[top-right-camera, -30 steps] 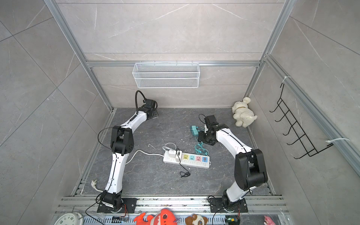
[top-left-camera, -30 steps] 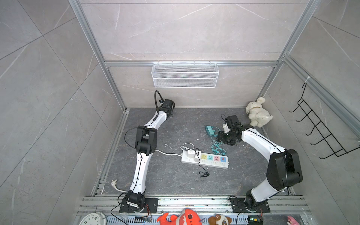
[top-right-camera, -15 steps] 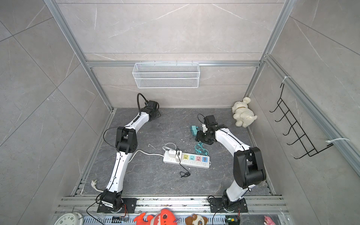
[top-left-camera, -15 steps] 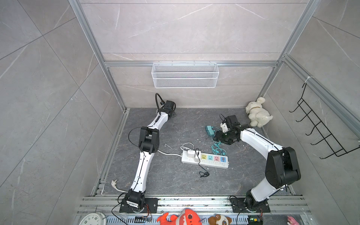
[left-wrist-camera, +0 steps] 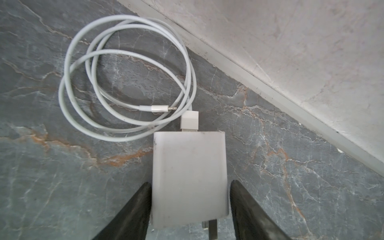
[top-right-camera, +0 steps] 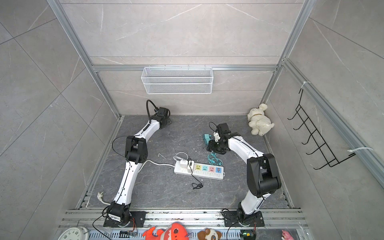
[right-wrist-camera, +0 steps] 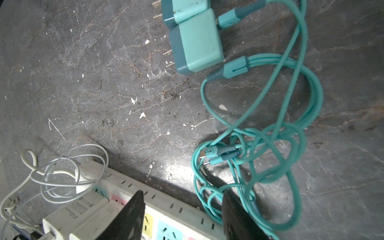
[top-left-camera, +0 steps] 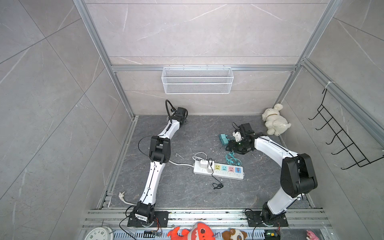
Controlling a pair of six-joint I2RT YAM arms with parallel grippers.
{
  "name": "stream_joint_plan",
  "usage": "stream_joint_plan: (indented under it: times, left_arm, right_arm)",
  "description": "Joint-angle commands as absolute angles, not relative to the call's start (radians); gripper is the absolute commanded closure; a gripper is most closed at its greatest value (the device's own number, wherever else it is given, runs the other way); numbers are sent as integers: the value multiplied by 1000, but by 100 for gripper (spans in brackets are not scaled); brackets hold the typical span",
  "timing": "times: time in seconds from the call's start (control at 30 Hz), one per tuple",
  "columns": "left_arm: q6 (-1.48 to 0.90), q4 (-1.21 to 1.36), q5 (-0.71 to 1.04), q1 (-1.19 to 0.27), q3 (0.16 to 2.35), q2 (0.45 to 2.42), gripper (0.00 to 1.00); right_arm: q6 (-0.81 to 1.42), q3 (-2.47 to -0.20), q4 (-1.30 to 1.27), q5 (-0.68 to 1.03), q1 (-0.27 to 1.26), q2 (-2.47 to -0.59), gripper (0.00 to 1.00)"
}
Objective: Insert the plug
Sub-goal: 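Close the left gripper on the white charger with coiled cable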
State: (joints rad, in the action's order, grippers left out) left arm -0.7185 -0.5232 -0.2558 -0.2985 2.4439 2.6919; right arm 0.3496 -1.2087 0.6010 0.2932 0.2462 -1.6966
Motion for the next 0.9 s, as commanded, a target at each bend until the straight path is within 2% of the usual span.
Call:
stream_joint_plan:
  times: [0.0,0.2,0.37,0.57,0.87]
  left_arm:
    - [-744,-526,-252,-299,2475,2714,39]
    - [-729,-547,-271,-299,2476,2719,40]
    - [-737,-568,-263,-299,2478,2724,47]
    - [-721,-574,-251,-299,2428,2695,55]
    - [-642,-539,-257,-299,2296,2606,66]
  right_arm:
    - [326,-1236,601,307,242,-1708,39]
    - [326,-1240,595,307,241,-1718,39]
    - [363,-1296,545,288,233,-1780,38]
    - [457,-1512,472,283,234,-1959,39]
    - [421,-1845,500,269,307,-2188,38]
